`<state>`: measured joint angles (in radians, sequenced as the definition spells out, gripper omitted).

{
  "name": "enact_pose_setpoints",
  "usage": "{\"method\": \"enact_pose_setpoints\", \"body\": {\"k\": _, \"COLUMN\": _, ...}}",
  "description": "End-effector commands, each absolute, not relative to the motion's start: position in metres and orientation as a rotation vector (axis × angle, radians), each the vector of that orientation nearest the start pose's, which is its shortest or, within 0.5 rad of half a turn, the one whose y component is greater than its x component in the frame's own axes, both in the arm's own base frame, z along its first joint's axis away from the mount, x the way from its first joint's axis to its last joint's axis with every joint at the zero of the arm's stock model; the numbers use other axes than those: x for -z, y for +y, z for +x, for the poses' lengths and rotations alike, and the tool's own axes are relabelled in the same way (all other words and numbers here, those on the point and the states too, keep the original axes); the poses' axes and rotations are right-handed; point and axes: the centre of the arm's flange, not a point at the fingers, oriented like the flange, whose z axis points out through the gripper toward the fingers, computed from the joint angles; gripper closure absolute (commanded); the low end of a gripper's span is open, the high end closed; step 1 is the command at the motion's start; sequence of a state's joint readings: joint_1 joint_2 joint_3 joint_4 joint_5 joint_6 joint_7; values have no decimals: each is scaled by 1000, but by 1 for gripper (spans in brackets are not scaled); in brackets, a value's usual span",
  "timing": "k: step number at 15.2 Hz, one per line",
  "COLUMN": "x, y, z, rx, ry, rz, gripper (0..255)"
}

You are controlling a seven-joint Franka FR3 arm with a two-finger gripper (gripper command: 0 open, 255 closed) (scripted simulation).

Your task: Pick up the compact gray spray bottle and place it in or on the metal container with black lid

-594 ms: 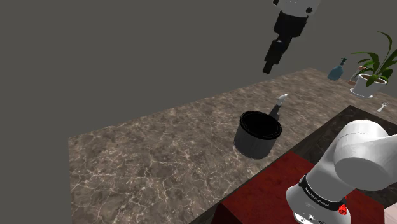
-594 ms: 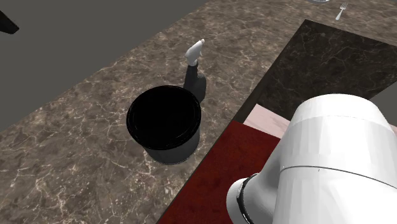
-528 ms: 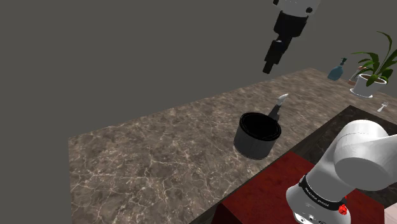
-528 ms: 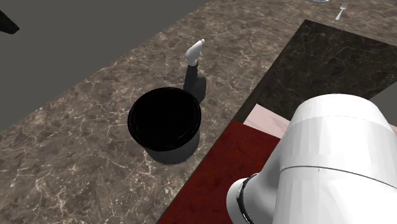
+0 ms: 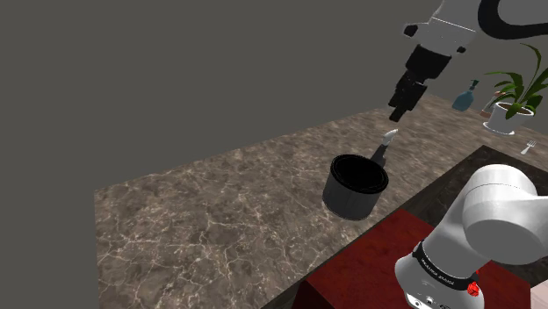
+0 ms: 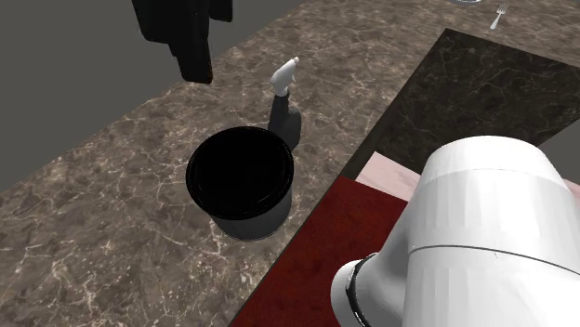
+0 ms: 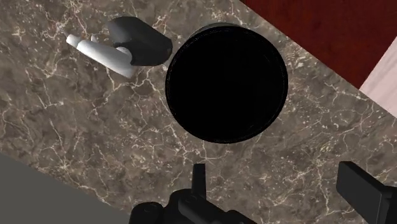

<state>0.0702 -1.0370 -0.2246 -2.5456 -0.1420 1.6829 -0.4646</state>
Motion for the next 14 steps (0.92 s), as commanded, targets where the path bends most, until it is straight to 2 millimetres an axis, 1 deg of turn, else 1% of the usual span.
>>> {"method": "enact_pose_setpoints", "body": {"k": 1, "x": -554, "y": -98, "z": 242, "rx": 303, "ry": -761, "rz": -2993, "gripper": 0}}
{"method": "enact_pose_setpoints", "body": {"k": 4, "x": -526, "y": -136, "z": 229, "rx": 352, "ry": -928, "rz": -2891, "gripper": 0}}
{"method": "enact_pose_setpoints", "body": {"k": 7, "x": -497, "y": -174, "z": 223, "rx": 399, "ry": -1087, "rz": -2781, "gripper": 0}}
{"method": "enact_pose_setpoints", "body": {"k": 10, "x": -466, "y": -211, "z": 222, "rx": 442, "ry": -1237, "rz": -2661, "gripper": 0}}
{"method": "enact_pose_setpoints", "body": {"k": 14, "x": -422, "y": -258, "z": 229, "rx": 496, "ry": -1422, "rz": -2489, "gripper": 0}}
